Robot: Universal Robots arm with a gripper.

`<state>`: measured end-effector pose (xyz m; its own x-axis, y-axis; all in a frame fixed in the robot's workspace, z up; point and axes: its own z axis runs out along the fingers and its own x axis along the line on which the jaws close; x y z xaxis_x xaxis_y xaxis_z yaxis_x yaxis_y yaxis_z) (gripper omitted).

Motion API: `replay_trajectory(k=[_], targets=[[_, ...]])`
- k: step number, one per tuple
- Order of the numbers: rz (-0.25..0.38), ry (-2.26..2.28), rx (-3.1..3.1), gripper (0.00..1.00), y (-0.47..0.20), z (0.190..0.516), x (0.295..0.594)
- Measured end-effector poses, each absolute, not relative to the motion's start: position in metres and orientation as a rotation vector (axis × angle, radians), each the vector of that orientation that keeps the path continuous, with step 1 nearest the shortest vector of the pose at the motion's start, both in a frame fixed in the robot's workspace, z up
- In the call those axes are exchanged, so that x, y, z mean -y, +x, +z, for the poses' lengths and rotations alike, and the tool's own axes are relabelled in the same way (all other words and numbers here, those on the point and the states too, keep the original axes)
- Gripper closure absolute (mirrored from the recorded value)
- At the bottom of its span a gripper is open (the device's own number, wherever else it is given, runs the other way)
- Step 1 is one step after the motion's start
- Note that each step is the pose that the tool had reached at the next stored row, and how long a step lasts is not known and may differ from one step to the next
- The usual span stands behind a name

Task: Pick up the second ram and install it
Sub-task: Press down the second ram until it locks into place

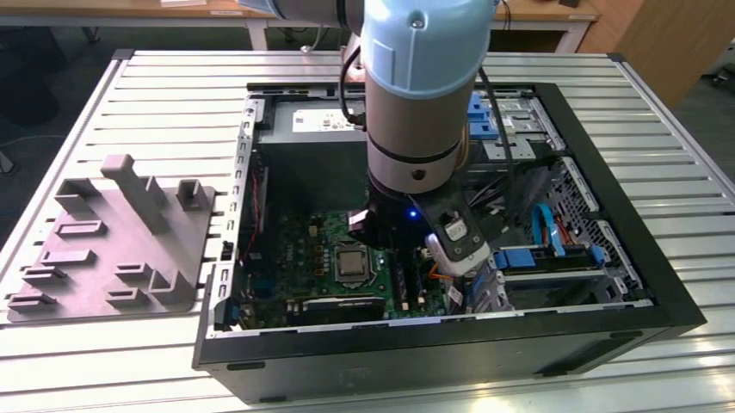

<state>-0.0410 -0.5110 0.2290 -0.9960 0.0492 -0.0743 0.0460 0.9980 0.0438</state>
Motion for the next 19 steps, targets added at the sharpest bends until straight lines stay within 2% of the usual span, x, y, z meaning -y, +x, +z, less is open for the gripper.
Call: replay_trajectory(k=[19], targets=[[0.065,0.073,-3.068,0.90,-0.038,0.229,0.529]])
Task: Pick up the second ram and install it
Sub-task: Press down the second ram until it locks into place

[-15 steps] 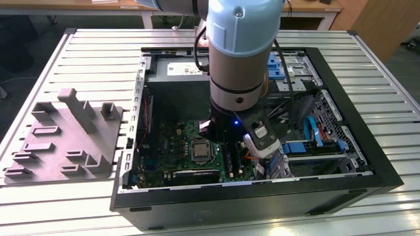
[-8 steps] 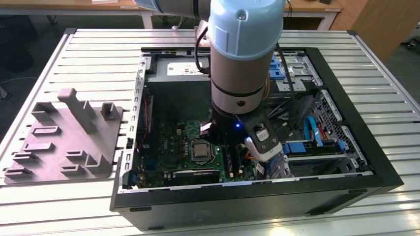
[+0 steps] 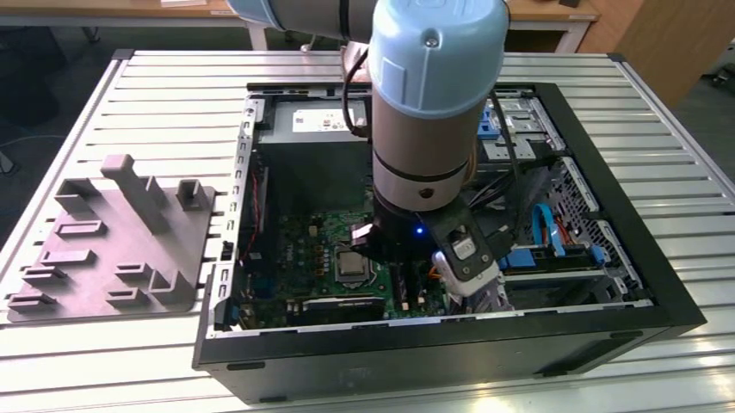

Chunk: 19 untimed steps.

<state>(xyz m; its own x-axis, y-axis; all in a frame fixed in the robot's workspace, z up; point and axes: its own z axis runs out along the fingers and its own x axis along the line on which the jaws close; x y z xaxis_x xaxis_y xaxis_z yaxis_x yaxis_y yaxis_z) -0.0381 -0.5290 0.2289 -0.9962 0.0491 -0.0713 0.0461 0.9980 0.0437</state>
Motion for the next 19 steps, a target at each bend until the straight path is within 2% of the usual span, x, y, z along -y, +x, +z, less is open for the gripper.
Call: replay_trajectory(k=[19], targets=[[0.065,0.073,-3.068,0.90,-0.0377,0.2230,0.5304]])
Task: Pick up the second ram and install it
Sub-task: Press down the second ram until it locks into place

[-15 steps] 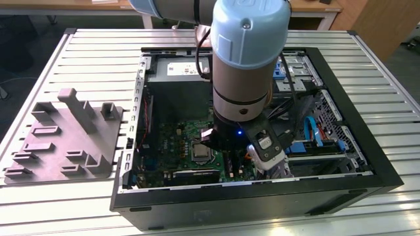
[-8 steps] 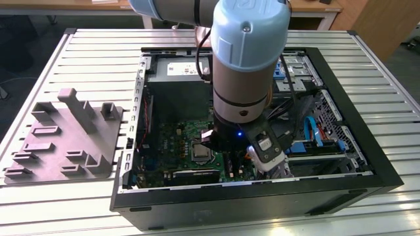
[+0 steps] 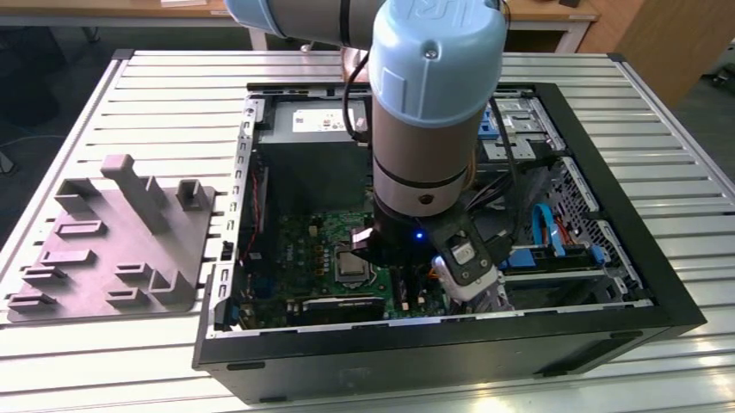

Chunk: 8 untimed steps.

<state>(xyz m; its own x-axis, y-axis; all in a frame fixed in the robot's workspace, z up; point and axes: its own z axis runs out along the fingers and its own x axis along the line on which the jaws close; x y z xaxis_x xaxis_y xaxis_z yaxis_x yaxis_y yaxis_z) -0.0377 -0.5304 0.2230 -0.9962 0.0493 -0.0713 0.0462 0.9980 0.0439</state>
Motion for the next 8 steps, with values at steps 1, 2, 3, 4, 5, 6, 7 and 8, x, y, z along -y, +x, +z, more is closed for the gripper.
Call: replay_trajectory(k=[1,2,3,4,5,6,7,8], targets=[[0.065,0.073,-3.068,0.90,-0.0377,0.2218,0.5304],[0.064,0.073,-3.068,0.90,-0.0378,0.2211,0.5304],[0.064,0.073,-3.068,0.90,-0.0378,0.2208,0.5305],[0.064,0.073,-3.068,0.90,-0.0378,0.2208,0.5305],[0.064,0.073,-3.068,0.90,-0.0378,0.2208,0.5305],[0.064,0.073,-3.068,0.90,-0.0378,0.2206,0.5304],[0.064,0.073,-3.068,0.90,-0.0378,0.2206,0.5304],[0.064,0.073,-3.068,0.90,-0.0378,0.2205,0.5304]])
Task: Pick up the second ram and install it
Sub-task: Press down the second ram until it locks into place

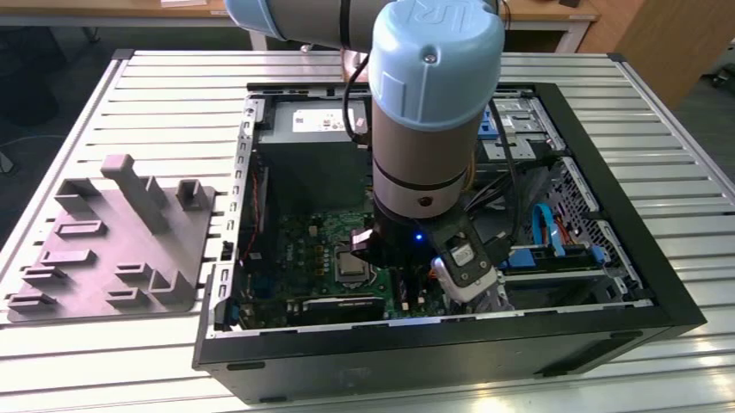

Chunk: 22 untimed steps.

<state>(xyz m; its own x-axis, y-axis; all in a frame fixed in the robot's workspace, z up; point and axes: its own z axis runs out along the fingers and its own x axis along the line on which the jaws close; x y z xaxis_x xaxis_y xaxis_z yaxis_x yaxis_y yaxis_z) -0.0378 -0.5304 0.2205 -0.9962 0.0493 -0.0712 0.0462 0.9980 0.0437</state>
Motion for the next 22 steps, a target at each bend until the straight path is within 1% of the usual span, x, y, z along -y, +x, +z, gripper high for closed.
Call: replay_trajectory(k=[22], targets=[[0.064,0.073,-3.068,0.90,-0.0378,0.2173,0.5304]])
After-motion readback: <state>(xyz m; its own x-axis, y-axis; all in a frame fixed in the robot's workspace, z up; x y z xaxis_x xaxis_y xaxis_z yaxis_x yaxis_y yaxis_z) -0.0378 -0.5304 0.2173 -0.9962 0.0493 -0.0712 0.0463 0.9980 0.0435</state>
